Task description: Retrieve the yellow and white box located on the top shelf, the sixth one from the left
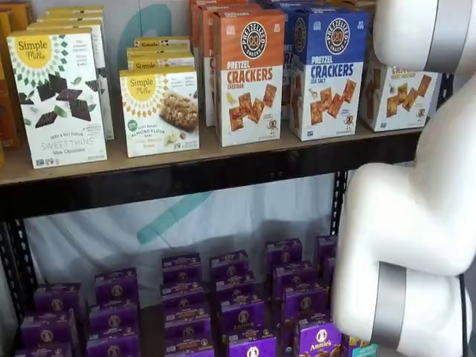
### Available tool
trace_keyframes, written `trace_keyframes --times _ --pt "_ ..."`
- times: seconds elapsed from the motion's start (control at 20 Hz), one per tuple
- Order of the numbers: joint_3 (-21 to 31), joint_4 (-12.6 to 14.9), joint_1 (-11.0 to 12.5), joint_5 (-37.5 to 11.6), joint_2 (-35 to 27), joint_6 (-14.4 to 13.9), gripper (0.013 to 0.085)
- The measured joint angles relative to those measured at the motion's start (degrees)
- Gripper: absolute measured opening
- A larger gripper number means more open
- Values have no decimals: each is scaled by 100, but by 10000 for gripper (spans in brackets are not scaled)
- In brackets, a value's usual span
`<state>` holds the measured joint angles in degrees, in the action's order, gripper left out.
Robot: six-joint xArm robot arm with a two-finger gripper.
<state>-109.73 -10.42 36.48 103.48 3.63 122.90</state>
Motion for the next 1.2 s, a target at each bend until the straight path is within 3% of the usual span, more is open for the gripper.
trace_keyframes --times 0.35,0.75,0.95,1.2 --pt "411 -59 225 44 466 194 570" --pt "1228 45 520 61 1313 536 570" --pt "1595 179 496 350 1748 533 570" --pt "2131 299 284 598 2333 345 570"
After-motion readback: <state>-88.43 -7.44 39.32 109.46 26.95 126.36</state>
